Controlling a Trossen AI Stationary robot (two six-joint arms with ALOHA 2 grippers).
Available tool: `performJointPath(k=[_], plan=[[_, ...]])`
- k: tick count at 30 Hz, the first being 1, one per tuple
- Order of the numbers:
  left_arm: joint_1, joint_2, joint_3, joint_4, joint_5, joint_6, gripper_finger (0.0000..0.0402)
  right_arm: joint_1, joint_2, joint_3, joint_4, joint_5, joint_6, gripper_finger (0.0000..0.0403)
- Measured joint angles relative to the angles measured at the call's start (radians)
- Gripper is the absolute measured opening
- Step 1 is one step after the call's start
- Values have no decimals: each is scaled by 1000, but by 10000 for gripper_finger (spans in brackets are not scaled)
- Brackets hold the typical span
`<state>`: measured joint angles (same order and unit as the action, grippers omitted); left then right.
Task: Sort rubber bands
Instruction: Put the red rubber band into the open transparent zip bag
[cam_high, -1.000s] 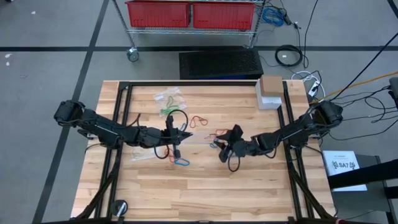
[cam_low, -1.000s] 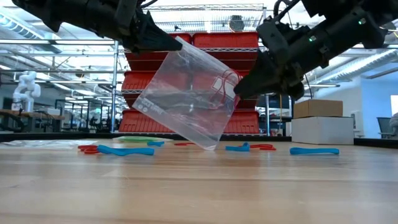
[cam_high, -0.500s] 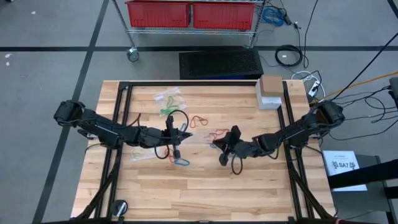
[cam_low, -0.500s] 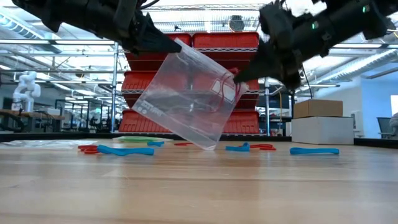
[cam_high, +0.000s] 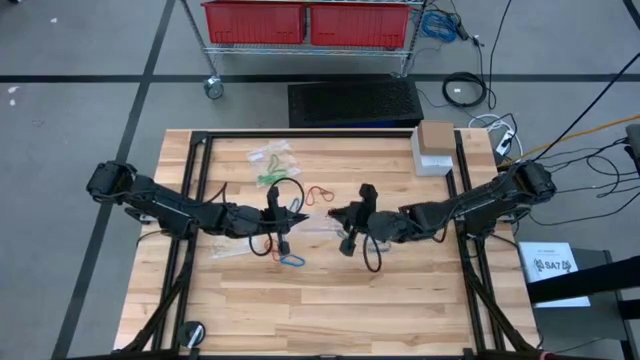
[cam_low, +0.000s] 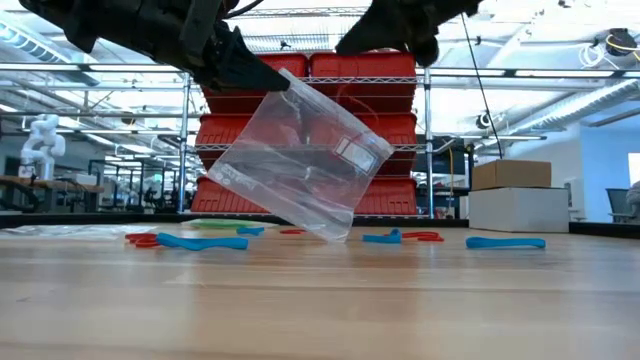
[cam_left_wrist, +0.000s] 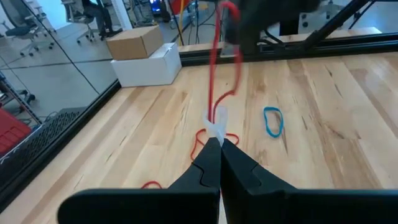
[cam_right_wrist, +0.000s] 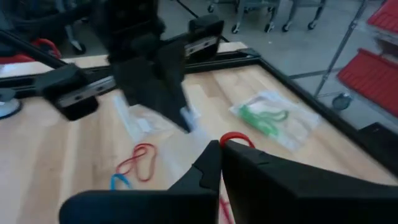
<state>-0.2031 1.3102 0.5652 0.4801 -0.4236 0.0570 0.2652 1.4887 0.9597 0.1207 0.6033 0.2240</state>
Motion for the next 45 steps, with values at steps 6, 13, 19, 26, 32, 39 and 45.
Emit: performJointPath(k=[6, 13, 19, 26, 32, 39, 45], plan=[[0, 0, 0, 0, 3, 0, 0, -37, 5, 10, -16, -6, -27, 0], [0, 0, 0, 14, 4, -3, 0, -46, 43, 10, -19, -7, -32, 0], [0, 0, 0, 17, 5, -3, 0, -48, 48, 10, -19, -10, -56, 0], [0, 0, 0, 25, 13, -2, 0, -79, 49, 10, -21, -131, -30, 0], [0, 0, 0, 28, 28, -2, 0, -111, 49, 10, -42, -238, -9, 0], [0, 0, 0, 28, 28, 0, 0, -129, 49, 10, -87, -292, 8, 0], [0, 0, 0, 38, 28, 0, 0, -150, 49, 10, -106, -344, 26, 0]])
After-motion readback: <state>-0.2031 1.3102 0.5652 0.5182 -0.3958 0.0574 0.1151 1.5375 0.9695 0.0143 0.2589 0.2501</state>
